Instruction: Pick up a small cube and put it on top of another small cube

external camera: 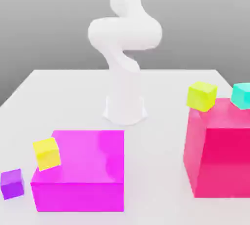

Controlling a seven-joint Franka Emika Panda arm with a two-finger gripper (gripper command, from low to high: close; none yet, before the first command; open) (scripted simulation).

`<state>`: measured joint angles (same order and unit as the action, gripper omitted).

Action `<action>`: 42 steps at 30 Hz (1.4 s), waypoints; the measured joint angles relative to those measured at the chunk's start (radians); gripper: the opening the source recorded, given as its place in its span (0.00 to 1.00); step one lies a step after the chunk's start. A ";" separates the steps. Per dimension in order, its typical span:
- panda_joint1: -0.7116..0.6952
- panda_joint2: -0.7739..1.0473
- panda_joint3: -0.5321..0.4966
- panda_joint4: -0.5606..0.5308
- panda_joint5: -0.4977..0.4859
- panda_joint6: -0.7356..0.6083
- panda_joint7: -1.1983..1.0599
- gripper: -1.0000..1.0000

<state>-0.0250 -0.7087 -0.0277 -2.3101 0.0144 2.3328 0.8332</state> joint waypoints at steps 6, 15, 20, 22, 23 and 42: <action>-0.064 0.223 -0.066 -0.025 0.039 0.080 0.079 0.50; -0.157 0.550 -0.165 -0.061 0.100 0.198 0.190 0.50; -0.239 0.731 -0.211 -0.081 0.137 0.262 0.250 0.50; -0.261 0.804 -0.222 -0.089 0.150 0.289 0.275 0.50; -0.269 0.840 -0.230 -0.093 0.156 0.302 0.288 0.50; -0.352 1.078 -0.225 -0.093 0.223 0.421 0.316 0.00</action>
<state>-0.3773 0.3697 -0.2525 -2.4032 0.2371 2.7540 1.1488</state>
